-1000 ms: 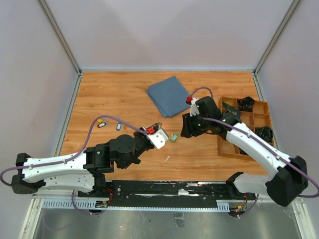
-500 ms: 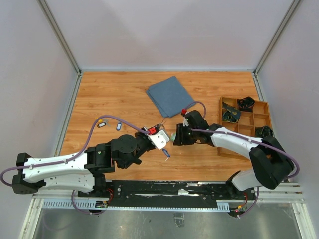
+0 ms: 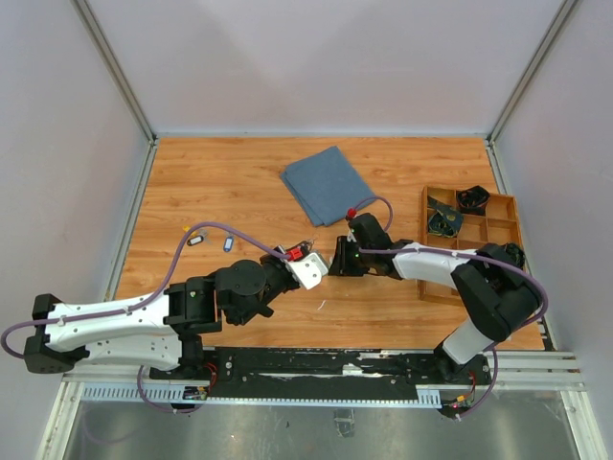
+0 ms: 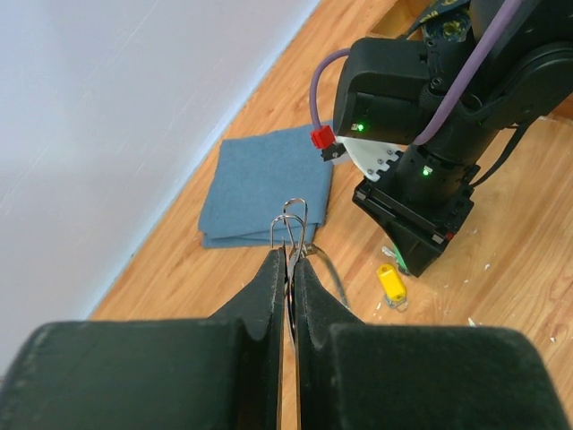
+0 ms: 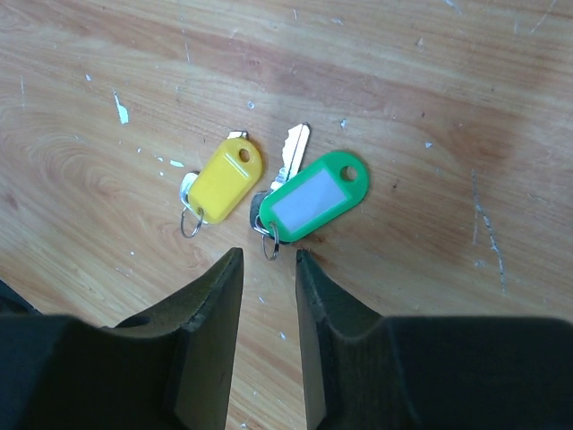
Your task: Put the keys on the keyring
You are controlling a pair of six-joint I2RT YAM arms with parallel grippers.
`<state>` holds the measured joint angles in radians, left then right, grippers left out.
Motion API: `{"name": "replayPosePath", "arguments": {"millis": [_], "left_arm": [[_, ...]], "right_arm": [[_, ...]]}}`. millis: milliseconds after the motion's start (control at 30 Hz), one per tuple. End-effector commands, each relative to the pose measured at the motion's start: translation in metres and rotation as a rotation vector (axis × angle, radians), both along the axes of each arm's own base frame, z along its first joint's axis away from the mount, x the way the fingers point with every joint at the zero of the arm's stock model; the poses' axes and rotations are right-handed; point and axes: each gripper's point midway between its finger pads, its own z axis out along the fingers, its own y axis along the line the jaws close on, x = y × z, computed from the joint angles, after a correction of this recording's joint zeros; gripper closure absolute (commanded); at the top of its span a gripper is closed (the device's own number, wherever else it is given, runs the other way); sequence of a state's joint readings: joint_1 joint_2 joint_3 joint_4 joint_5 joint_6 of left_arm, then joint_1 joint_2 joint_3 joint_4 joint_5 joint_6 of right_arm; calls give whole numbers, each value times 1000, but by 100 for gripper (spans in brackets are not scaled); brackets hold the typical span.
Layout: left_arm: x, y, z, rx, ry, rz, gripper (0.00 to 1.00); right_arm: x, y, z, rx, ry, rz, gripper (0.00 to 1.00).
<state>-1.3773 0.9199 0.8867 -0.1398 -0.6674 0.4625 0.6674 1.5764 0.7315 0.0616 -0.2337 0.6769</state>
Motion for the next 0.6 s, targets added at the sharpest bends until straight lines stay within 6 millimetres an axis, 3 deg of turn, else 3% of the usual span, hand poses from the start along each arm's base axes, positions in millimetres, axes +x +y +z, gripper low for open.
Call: {"name": "replayPosePath", "arguments": {"millis": [0, 467, 567], "left_arm": [[0, -2, 20, -59, -1, -2, 99], [-1, -2, 21, -57, 4, -5, 100], [-1, -1, 21, -57, 5, -5, 100]], "right_arm": [[8, 6, 3, 15, -24, -22, 69], [8, 7, -8, 6, -7, -16, 83], [9, 8, -8, 9, -10, -14, 90]]}}
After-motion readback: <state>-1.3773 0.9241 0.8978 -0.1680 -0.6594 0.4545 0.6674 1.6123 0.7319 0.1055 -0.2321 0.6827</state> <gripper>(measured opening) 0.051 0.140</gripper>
